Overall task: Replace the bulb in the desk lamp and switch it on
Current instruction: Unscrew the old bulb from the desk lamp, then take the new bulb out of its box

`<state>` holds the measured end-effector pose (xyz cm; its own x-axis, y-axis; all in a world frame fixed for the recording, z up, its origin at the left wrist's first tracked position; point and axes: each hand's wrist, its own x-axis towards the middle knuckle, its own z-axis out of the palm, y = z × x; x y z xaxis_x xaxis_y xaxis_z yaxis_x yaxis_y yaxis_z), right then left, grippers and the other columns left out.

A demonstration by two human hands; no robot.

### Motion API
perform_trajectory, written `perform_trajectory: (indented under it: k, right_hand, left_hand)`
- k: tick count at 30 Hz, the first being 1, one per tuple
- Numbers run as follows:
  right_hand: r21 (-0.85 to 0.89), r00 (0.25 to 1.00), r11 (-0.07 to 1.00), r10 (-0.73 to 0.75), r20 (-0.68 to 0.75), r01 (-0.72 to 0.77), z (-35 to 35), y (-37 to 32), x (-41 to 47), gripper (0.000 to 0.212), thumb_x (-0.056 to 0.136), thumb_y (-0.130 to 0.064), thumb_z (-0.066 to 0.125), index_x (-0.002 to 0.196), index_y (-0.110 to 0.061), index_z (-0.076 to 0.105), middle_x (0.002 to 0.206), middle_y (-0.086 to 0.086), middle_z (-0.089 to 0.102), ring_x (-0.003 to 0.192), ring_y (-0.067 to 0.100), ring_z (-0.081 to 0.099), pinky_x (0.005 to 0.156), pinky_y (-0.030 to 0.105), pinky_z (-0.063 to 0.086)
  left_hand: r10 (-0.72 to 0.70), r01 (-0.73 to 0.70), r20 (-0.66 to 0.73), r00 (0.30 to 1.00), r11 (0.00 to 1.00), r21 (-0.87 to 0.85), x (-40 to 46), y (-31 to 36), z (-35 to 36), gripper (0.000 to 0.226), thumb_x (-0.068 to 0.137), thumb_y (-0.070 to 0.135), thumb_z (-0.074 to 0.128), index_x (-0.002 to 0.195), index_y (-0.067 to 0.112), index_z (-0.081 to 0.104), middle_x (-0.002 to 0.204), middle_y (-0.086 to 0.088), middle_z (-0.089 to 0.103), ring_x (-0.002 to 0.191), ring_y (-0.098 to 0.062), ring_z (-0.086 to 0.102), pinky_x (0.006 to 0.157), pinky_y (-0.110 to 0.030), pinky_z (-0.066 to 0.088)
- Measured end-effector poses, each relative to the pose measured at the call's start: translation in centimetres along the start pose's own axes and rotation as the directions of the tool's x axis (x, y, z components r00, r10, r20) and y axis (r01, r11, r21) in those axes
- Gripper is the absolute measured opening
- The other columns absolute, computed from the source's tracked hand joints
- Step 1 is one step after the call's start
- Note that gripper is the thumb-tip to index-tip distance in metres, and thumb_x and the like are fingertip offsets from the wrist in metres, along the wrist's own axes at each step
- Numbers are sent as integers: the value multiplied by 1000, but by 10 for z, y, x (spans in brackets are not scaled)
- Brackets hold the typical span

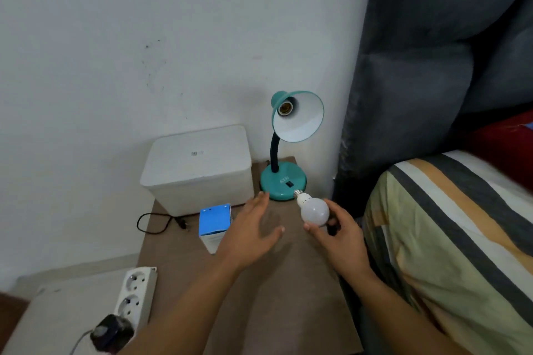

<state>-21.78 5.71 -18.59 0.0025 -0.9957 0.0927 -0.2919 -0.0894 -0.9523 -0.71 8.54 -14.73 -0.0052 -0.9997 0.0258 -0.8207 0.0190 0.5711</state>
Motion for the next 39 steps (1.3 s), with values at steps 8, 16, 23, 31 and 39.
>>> perform_trajectory:
  k: [8,16,23,31,39]
  right_hand:
    - [-140,989,989,73,126,-56,30,25,11,61,72,-39,84,126,-31,56,120,-15,57,112,7,54,100,38,49]
    - [-247,984,968,84,160,-42,56,41,29,65,75,-41,81,133,-31,55,130,-10,58,115,3,49,100,27,44]
    - [-402,989,915,75,131,-16,62,47,28,73,75,-57,74,140,-35,47,135,-10,56,123,10,46,106,49,39]
    - [-422,986,906,70,153,1,59,53,29,85,74,-59,73,146,-32,40,140,-7,54,129,13,43,108,47,38]
    - [-285,979,957,112,172,-60,47,42,22,83,75,-46,79,146,-33,38,139,-10,52,125,6,43,107,36,41]
  left_hand:
    - [-127,119,137,982,991,64,-1,-27,50,81,98,46,56,162,20,13,170,-2,10,157,-23,-1,127,-40,11]
    - [-131,93,159,978,970,225,5,-51,80,81,100,56,42,162,16,10,171,-5,1,157,-26,-7,127,-38,-1]
    - [-83,62,74,994,968,242,2,-62,92,82,97,62,35,161,15,15,171,-4,6,157,-22,-4,126,-34,-2]
    - [-86,69,56,995,966,250,3,-60,92,83,95,61,36,161,14,19,170,-4,9,158,-23,-3,120,-28,-12]
    - [-48,40,127,991,997,62,-17,-56,76,74,101,43,50,160,12,19,169,-4,13,157,-21,-2,126,-29,-1]
